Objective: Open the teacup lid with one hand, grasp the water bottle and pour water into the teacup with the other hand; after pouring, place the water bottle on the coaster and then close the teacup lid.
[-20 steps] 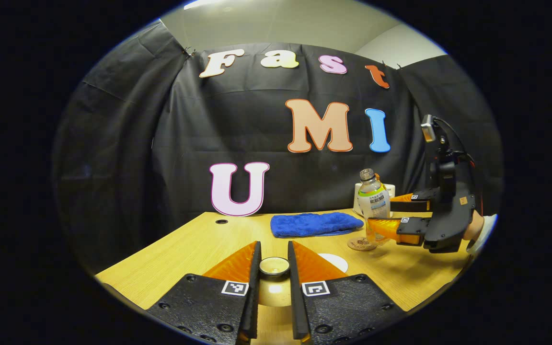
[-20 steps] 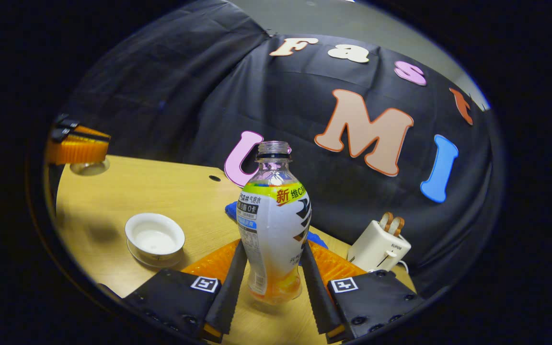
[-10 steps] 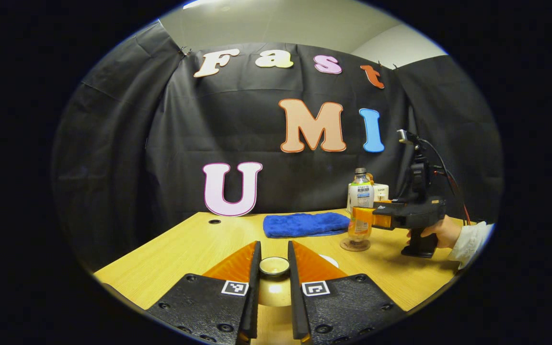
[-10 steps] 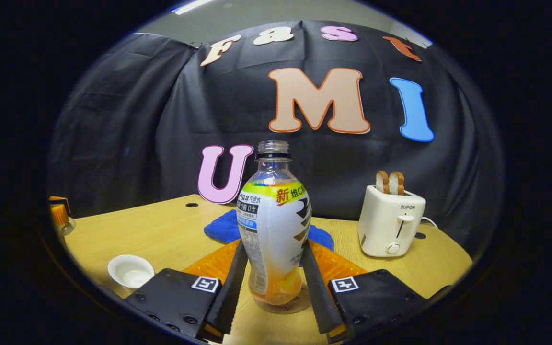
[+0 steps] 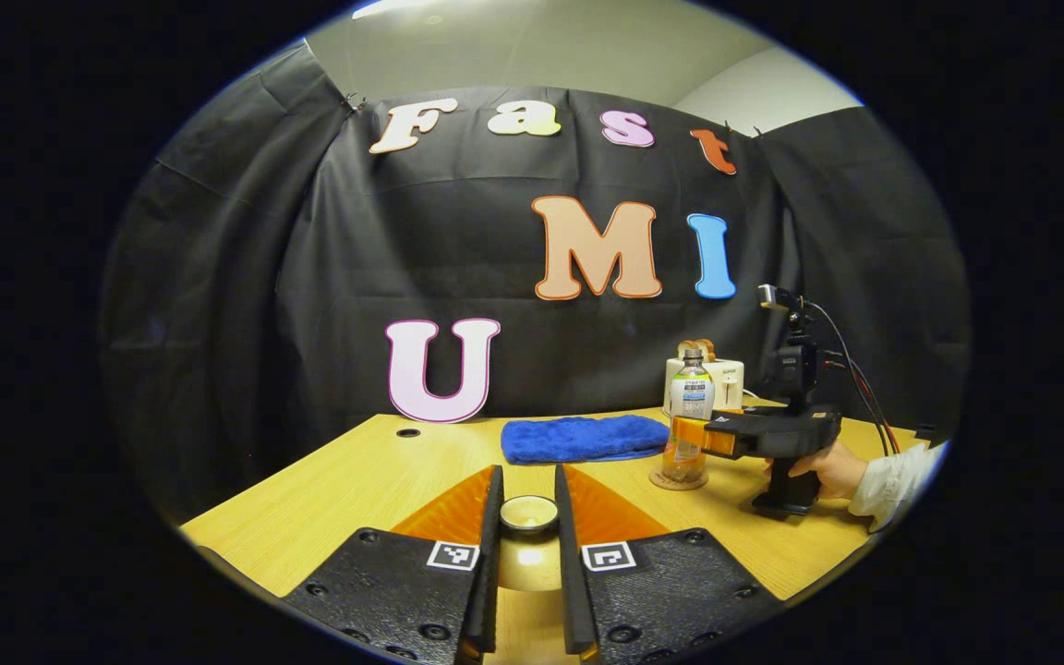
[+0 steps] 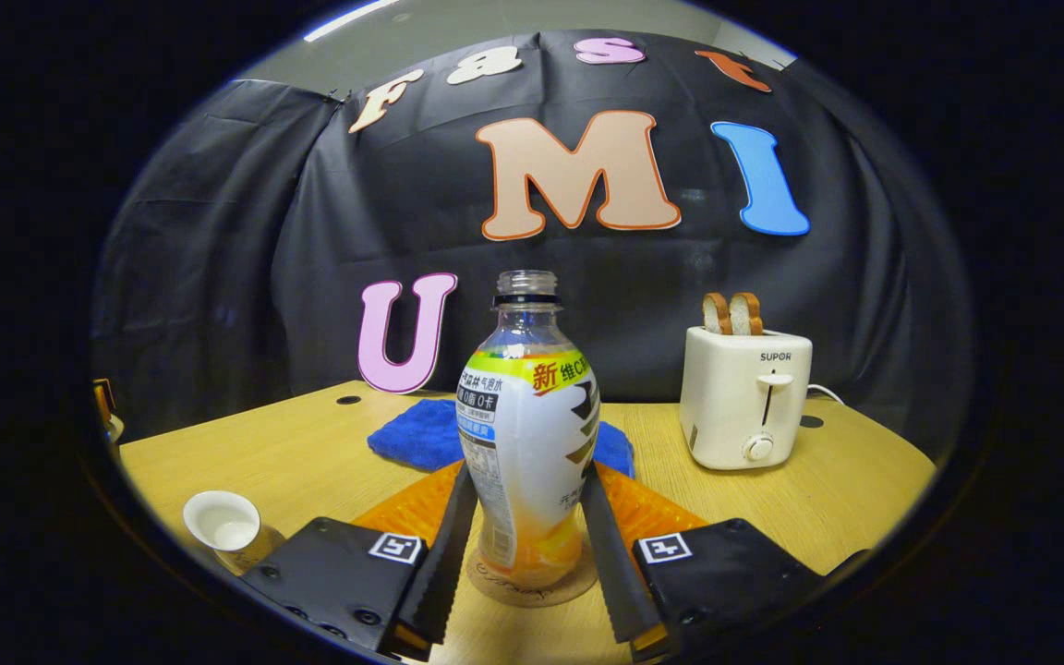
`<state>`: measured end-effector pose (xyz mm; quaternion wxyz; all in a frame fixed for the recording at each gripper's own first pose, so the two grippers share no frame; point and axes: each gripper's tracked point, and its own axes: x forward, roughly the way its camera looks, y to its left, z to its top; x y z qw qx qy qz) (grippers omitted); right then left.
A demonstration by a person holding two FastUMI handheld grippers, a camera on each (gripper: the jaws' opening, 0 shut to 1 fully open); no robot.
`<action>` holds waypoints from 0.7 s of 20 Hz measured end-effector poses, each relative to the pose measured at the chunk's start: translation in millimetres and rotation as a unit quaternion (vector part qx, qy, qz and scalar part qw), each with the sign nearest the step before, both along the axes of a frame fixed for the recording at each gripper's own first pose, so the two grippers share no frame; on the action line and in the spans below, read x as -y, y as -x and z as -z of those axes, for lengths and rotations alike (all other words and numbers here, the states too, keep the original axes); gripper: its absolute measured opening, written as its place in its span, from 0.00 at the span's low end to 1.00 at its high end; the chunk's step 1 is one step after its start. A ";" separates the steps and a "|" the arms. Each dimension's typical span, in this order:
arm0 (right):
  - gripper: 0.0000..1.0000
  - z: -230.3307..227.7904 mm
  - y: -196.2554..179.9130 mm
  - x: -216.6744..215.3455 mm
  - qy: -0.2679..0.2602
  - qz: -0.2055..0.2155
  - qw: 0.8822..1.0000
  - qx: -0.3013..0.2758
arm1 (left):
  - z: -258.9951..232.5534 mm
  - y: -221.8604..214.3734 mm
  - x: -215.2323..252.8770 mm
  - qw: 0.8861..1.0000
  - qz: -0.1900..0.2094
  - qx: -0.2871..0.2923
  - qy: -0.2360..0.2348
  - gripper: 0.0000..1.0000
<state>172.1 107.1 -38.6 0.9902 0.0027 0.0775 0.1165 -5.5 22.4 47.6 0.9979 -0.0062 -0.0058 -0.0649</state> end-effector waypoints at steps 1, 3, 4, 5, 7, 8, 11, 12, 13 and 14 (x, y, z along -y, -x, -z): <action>0.70 -3.8 -1.0 0.0 -0.001 0.001 1.000 0.006 | 0.5 -0.6 0.5 1.000 0.000 -0.001 0.001 0.25; 0.73 -4.5 0.2 -0.9 0.001 -0.001 1.000 0.006 | 1.1 -2.0 3.5 1.000 0.002 -0.002 0.002 0.25; 0.75 -3.8 -1.3 1.5 0.005 -0.001 1.000 0.006 | 1.9 -3.1 4.9 1.000 0.004 -0.003 0.002 0.26; 0.75 -2.7 -1.6 1.1 0.009 -0.003 1.000 0.004 | 2.5 -4.3 6.6 1.000 0.006 -0.004 0.002 0.26; 0.77 3.1 2.6 3.5 0.011 -0.007 1.000 -0.003 | 3.2 -6.1 10.3 1.000 0.009 -0.005 0.003 0.25; 0.80 3.4 4.2 -1.0 0.011 -0.008 1.000 -0.005 | 3.7 -8.8 11.1 1.000 0.009 -0.005 0.002 0.26; 0.96 4.4 9.7 12.5 0.024 0.004 1.000 -0.006 | 6.5 -16.3 16.9 1.000 0.016 -0.010 -0.001 0.26; 0.96 3.1 8.8 11.4 0.027 0.007 1.000 -0.003 | 7.6 -20.1 19.7 1.000 0.020 -0.011 0.000 0.26; 1.00 1.8 11.0 17.3 0.028 0.011 1.000 0.000 | 8.3 -23.6 22.9 1.000 0.024 -0.014 0.000 0.24; 1.00 -2.8 15.4 23.0 0.027 0.016 0.999 0.003 | 9.7 -28.2 26.7 0.999 0.029 -0.014 0.000 0.26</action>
